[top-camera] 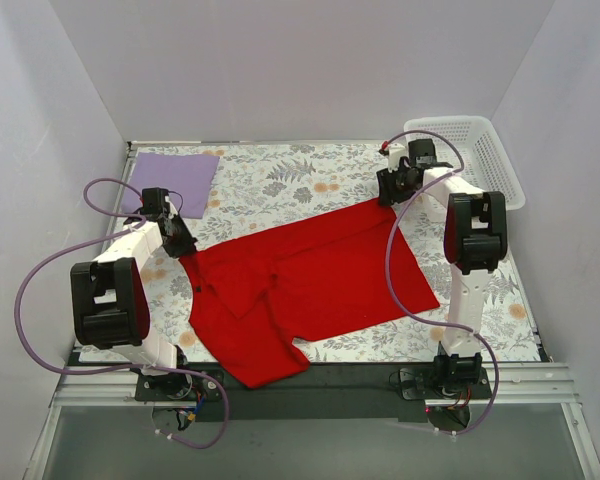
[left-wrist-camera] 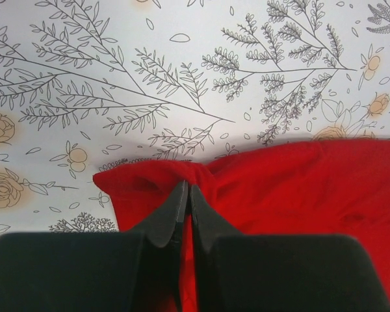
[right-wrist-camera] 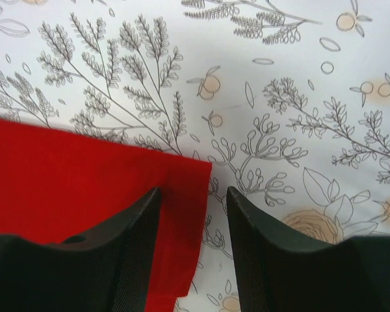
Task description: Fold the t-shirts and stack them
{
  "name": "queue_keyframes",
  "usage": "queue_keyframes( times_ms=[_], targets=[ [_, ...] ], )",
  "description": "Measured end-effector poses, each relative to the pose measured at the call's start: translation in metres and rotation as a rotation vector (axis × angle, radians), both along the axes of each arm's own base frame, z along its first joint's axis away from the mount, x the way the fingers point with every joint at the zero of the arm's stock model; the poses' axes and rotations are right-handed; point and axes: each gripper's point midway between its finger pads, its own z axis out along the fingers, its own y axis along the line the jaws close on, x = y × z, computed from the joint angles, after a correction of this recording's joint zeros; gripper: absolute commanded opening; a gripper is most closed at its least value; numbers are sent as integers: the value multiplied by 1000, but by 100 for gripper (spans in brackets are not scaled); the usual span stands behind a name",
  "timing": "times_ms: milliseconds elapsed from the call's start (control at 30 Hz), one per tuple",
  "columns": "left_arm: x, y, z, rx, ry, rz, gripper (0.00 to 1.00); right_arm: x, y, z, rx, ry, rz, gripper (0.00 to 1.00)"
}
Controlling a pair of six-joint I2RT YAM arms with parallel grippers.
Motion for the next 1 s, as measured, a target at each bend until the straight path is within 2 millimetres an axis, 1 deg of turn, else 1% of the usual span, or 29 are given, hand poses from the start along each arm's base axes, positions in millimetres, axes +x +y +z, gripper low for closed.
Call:
queue_keyframes(
  times_ms=[67, 167, 200, 267, 300, 367, 400, 500, 567, 1000],
  targets=[
    [1, 0, 0, -2, -4, -1, 0, 0, 3, -2, 0, 1, 7, 52],
    [0, -1, 0, -4, -4, -2, 0, 0, 5, -2, 1, 2, 14, 48],
    [0, -1, -1, -4, -3, -3, 0, -1, 6, -3, 2, 3, 17, 41],
    [-1, -1, -2, -6, 0, -3, 0, -1, 8, -4, 1, 3, 23, 34],
    [-1, -1, -3, -6, 1, -3, 0, 0, 8, -4, 1, 1, 23, 25],
    [-2, -1, -3, -6, 1, -3, 0, 1, 9, -5, 0, 2, 22, 19],
    [-1, -1, -3, -6, 0, -3, 0, 1, 9, -5, 1, 2, 22, 13],
    [-1, -1, -3, -6, 0, -3, 0, 1, 10, -5, -2, 1, 23, 5],
    [-1, -1, -3, -7, 0, -1, 0, 2, 8, -5, -11, -2, 18, 2],
    [-3, -1, 4, -8, -28, 9, 0, 7, 3, -5, -69, -18, -6, 1]
  ],
)
